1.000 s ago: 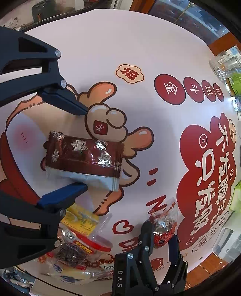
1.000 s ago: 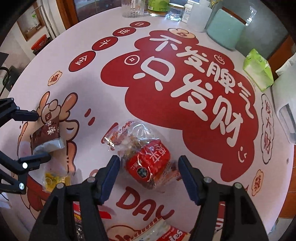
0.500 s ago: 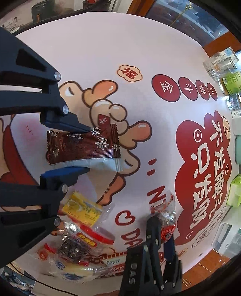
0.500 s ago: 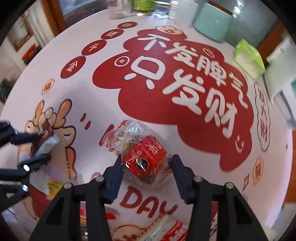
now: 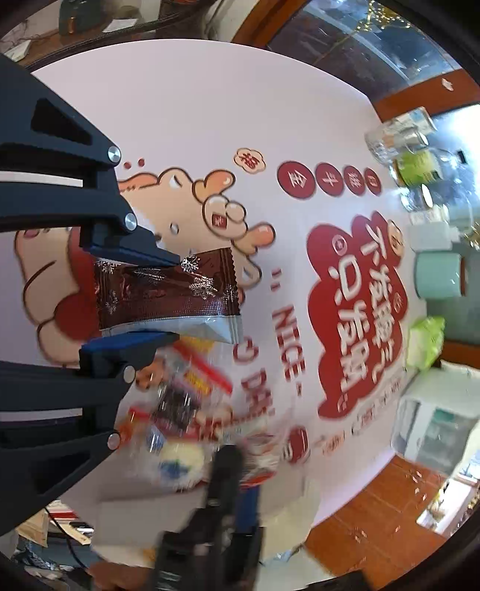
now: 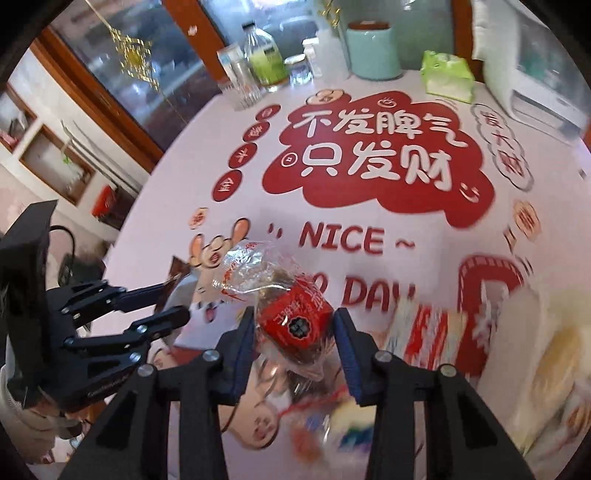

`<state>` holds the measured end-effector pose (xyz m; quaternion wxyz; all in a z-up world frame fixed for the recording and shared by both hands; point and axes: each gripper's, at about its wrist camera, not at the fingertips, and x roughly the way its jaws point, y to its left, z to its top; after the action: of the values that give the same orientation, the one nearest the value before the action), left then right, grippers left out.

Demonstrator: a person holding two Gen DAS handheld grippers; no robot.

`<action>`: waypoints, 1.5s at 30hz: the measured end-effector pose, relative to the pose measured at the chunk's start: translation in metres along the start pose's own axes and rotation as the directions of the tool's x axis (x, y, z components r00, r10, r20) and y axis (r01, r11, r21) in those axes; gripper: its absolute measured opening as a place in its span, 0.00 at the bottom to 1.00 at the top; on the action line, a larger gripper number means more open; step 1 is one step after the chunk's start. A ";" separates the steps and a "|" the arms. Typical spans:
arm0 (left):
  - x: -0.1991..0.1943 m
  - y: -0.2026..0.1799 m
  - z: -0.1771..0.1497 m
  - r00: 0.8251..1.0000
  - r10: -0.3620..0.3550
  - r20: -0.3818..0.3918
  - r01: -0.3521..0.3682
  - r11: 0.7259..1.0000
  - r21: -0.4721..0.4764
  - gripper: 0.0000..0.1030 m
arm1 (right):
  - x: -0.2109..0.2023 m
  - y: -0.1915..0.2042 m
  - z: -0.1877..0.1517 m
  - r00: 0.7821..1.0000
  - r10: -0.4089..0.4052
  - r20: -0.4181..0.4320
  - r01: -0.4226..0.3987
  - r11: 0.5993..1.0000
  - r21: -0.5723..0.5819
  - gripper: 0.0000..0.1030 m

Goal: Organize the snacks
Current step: 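Carry both snacks over the white tray and open both tools to drop them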

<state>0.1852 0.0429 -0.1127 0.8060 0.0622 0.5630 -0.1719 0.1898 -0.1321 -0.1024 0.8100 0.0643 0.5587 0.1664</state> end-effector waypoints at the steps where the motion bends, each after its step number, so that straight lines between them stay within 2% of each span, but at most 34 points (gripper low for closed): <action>1: -0.004 -0.006 -0.001 1.000 -0.008 0.007 0.008 1.000 0.009 0.30 | -0.010 0.002 -0.010 1.000 -0.016 0.020 0.016 1.000 0.005 0.40; 6: -0.029 -0.050 -0.005 0.997 -0.063 0.037 0.059 0.995 0.081 0.30 | -0.055 0.003 -0.056 0.996 -0.031 0.088 0.025 0.998 0.066 0.40; 10: -0.045 -0.097 0.001 0.992 -0.114 0.059 0.103 0.982 0.160 0.30 | -0.092 -0.005 -0.089 0.983 -0.096 0.154 0.082 0.992 0.097 0.40; 13: -0.058 -0.138 0.009 0.985 -0.155 0.080 0.135 0.966 0.220 0.30 | -0.121 -0.019 -0.106 0.968 -0.152 0.201 0.127 0.983 0.130 0.40; 16: -0.066 -0.171 0.017 0.978 -0.184 0.096 0.153 0.953 0.261 0.30 | -0.151 -0.037 -0.121 0.942 -0.215 0.256 0.175 0.970 0.170 0.40; 20: -0.074 -0.220 0.033 0.972 -0.205 0.117 0.161 0.938 0.307 0.30 | -0.189 -0.069 -0.137 0.911 -0.265 0.316 0.190 0.950 0.248 0.40; 25: -0.078 -0.272 0.055 0.966 -0.215 0.146 0.155 0.927 0.342 0.30 | -0.215 -0.105 -0.151 0.888 -0.306 0.342 0.203 0.930 0.307 0.41; 33: -0.053 -0.320 0.079 0.979 -0.145 0.145 0.089 0.937 0.338 0.30 | -0.217 -0.146 -0.160 0.901 -0.279 0.332 0.179 0.937 0.300 0.41; 40: -0.020 -0.339 0.080 0.992 -0.071 0.107 0.030 0.940 0.339 0.31 | -0.198 -0.178 -0.164 0.940 -0.221 0.261 0.139 0.945 0.297 0.43; 42: -0.011 -0.343 0.077 0.994 -0.049 0.092 0.014 0.937 0.348 0.35 | -0.192 -0.181 -0.165 0.946 -0.228 0.231 0.157 0.944 0.291 0.45; 43: -0.007 -0.344 0.076 0.995 -0.034 0.089 0.001 0.937 0.350 0.49 | -0.189 -0.182 -0.166 0.946 -0.241 0.218 0.176 0.943 0.282 0.45; 44: -0.003 -0.345 0.074 0.997 -0.015 0.082 -0.015 0.936 0.351 0.71 | -0.188 -0.182 -0.166 0.945 -0.247 0.212 0.184 0.943 0.277 0.47; 45: -0.001 -0.346 0.071 0.997 0.002 0.082 -0.031 0.938 0.345 0.78 | -0.187 -0.183 -0.166 0.945 -0.254 0.206 0.193 0.942 0.273 0.49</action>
<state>0.1279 -0.3001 -0.0537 0.8059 0.2006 0.4906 -0.2638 0.0120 -0.3806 -0.0513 0.8703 0.1208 0.4773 -0.0076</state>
